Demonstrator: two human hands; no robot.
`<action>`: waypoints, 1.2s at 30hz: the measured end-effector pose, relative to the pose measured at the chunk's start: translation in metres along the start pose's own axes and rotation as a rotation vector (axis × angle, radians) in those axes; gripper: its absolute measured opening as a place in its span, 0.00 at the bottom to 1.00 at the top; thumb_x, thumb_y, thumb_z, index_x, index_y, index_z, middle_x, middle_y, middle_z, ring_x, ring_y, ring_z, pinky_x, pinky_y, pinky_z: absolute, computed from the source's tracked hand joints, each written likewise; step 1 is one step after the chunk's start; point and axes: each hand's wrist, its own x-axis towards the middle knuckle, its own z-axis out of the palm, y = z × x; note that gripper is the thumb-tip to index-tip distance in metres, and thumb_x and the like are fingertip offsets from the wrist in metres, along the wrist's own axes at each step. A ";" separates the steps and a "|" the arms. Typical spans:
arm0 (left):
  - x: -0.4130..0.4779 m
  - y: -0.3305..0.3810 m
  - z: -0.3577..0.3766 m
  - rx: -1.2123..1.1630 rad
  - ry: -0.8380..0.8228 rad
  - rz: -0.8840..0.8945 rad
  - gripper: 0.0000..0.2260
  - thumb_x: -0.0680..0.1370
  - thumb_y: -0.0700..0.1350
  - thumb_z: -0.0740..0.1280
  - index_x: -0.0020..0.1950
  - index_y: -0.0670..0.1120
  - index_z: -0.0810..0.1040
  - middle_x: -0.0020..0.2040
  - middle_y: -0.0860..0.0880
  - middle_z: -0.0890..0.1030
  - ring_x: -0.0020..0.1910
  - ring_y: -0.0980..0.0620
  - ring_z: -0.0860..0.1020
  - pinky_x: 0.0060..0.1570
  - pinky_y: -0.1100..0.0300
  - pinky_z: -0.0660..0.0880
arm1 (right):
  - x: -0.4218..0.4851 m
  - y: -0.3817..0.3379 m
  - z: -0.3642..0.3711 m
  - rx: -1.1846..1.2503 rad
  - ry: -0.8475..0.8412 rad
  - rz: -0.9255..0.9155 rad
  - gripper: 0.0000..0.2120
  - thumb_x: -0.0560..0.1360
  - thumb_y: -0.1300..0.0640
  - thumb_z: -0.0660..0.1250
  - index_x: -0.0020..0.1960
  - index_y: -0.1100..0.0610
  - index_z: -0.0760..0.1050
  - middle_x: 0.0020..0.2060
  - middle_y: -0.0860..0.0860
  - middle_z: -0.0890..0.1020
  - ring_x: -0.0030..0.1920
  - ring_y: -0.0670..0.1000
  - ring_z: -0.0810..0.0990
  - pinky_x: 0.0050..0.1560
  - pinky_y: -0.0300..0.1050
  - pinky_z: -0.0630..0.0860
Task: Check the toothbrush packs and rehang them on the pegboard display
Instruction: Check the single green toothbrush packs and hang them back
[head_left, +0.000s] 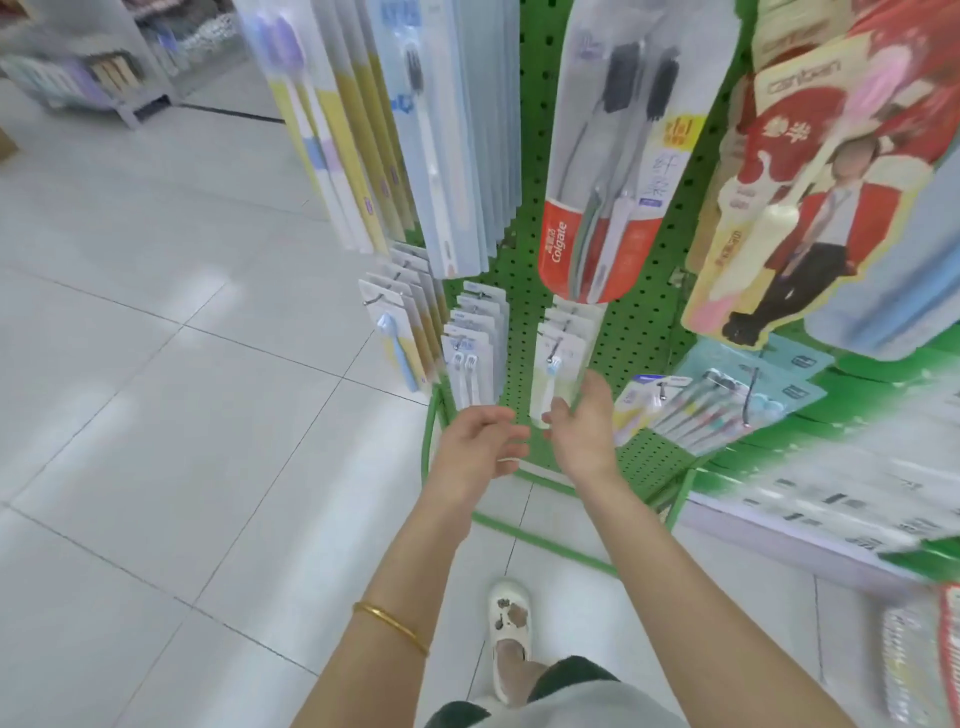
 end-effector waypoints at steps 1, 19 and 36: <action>0.007 0.004 -0.003 0.017 -0.013 0.001 0.07 0.79 0.37 0.61 0.54 0.43 0.76 0.44 0.47 0.83 0.40 0.53 0.80 0.45 0.61 0.77 | 0.006 0.001 0.005 0.009 0.041 -0.013 0.29 0.69 0.47 0.54 0.69 0.56 0.61 0.64 0.56 0.69 0.61 0.62 0.75 0.58 0.65 0.74; 0.089 0.037 -0.043 0.128 -0.297 -0.059 0.06 0.79 0.36 0.61 0.52 0.44 0.76 0.44 0.47 0.83 0.40 0.52 0.81 0.45 0.60 0.77 | -0.020 -0.048 0.018 0.062 0.335 -0.015 0.11 0.81 0.60 0.58 0.39 0.58 0.66 0.31 0.58 0.75 0.31 0.51 0.73 0.39 0.52 0.75; 0.068 0.020 -0.060 0.349 -0.561 0.049 0.05 0.81 0.45 0.61 0.50 0.48 0.75 0.52 0.47 0.80 0.47 0.54 0.78 0.53 0.55 0.76 | -0.085 -0.054 0.008 0.170 0.430 0.054 0.16 0.79 0.61 0.60 0.33 0.55 0.62 0.24 0.45 0.64 0.27 0.46 0.61 0.32 0.43 0.60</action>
